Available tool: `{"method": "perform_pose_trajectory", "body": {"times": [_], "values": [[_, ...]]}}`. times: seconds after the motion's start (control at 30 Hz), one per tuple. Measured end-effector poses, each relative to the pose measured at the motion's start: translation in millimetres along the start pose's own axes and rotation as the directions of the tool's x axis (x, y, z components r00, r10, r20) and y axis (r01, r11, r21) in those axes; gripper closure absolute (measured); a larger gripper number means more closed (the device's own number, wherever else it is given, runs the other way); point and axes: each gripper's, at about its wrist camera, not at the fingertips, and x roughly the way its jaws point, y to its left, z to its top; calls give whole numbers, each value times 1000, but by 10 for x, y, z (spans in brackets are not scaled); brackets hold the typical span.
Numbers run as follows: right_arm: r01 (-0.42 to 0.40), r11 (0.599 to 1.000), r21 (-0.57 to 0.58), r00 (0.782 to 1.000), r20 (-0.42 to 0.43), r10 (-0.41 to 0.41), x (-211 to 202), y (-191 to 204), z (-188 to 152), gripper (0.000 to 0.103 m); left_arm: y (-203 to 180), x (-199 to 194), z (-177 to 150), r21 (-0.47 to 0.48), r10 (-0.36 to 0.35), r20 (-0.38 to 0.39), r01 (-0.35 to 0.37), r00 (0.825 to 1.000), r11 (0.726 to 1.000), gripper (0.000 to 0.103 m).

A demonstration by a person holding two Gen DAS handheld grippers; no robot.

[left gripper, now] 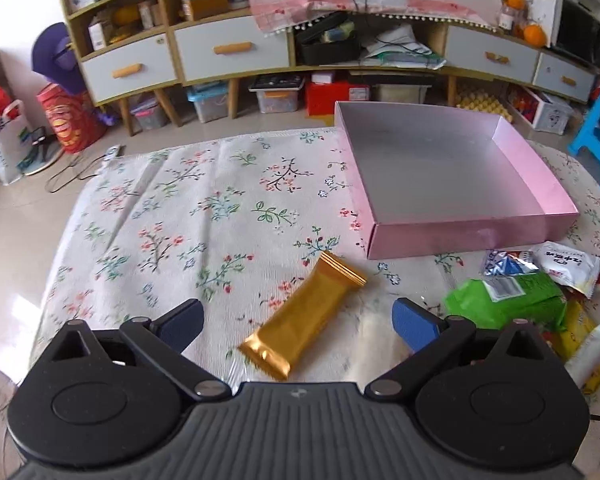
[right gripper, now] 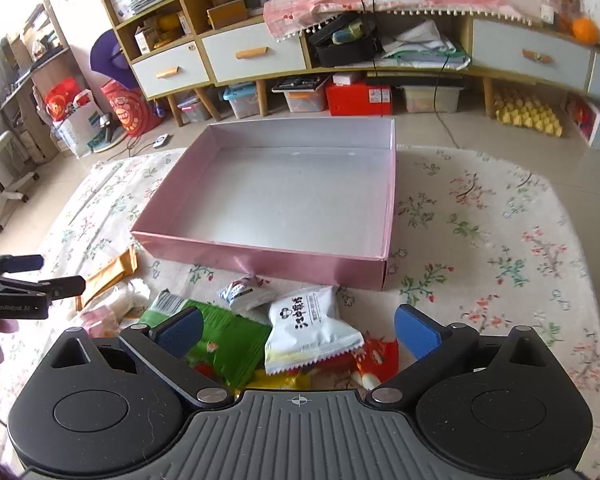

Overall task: Organize snacks
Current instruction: 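Grasp the gold bar with the left tool while the right tool grasps the white pouch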

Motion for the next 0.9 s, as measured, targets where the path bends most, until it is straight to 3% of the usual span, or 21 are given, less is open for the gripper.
{"method": "perform_pose_trajectory", "body": {"times": [0.3, 0.57, 0.77, 0.9], "values": [[19, 1000, 13, 999, -40, -19, 281, -139, -18, 17, 108, 206, -64, 49, -80, -9, 80, 997, 996, 25], [15, 1000, -27, 998, -59, -17, 381, -122, -81, 30, 210, 227, -79, 54, -138, -2, 138, 990, 989, 35], [21, 996, -82, 998, -52, -26, 387, -14, -105, 36, 228, 298, -116, 82, -122, -28, 124, 992, 989, 48], [40, 993, -109, 998, -52, -46, 401, 30, -125, 40, 212, 318, -162, 110, -113, -37, 117, 993, 987, 48]]}}
